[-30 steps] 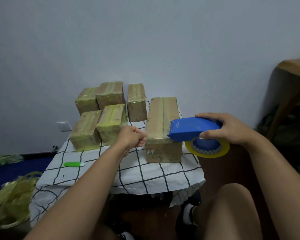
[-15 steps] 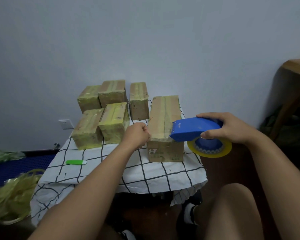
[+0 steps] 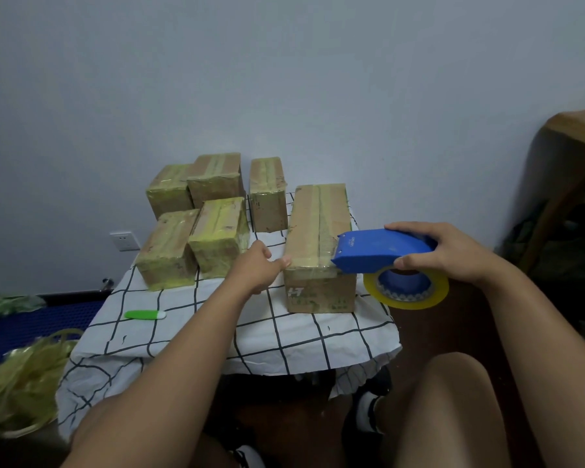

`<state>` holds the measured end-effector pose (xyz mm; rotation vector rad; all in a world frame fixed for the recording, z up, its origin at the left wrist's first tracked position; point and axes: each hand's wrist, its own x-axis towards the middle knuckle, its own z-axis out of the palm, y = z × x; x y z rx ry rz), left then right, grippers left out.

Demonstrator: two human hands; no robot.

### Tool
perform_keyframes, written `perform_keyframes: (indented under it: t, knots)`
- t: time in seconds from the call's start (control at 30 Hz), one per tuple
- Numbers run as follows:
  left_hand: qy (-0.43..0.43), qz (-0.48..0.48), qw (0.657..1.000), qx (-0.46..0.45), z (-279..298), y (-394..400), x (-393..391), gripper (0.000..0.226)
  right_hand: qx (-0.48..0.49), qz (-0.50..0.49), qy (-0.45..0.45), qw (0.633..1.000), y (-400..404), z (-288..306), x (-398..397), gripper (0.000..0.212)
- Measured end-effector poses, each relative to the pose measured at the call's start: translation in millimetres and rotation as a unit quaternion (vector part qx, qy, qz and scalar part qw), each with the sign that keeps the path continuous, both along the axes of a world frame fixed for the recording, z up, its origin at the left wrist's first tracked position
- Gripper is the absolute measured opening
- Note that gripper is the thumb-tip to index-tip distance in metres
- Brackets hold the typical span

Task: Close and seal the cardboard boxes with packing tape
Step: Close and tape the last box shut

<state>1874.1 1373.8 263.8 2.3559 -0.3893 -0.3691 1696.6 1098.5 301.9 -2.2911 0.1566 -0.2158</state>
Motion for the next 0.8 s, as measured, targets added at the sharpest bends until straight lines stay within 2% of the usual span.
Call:
perform_keyframes:
  t: [0.03, 0.1, 0.17, 0.27, 0.4, 0.6, 0.8]
  knots:
    - [-0.044, -0.011, 0.999, -0.019, -4, -1, 0, 0.038, 0.004, -0.001, -0.001, 1.000, 0, 0, 0, 0.051]
    - [-0.193, -0.049, 0.980, -0.025, -13, -5, -4, 0.028, 0.013, -0.004, -0.001, 1.000, 0, -1, -1, 0.051]
    - [-0.343, -0.107, 0.933, -0.010, -23, -9, -14, 0.023, 0.020, -0.008, -0.004, 1.000, -1, -3, -4, 0.051]
    - [-0.463, -0.193, 0.865, -0.007, -38, -18, -31, 0.027, 0.029, -0.013, -0.007, 0.999, -3, -6, -8, 0.050]
    - [-0.494, -0.212, 0.842, 0.049, -47, -28, -39, 0.043, 0.041, -0.019, -0.009, 0.999, -3, -12, -10, 0.051]
    - [-0.553, -0.176, 0.813, 0.045, -56, -37, -39, 0.027, 0.069, -0.015, -0.019, 0.997, -3, -20, -11, 0.052]
    - [-0.542, -0.162, 0.822, 0.061, -57, -42, -43, 0.030, 0.082, -0.014, -0.024, 0.996, -5, -25, -11, 0.053]
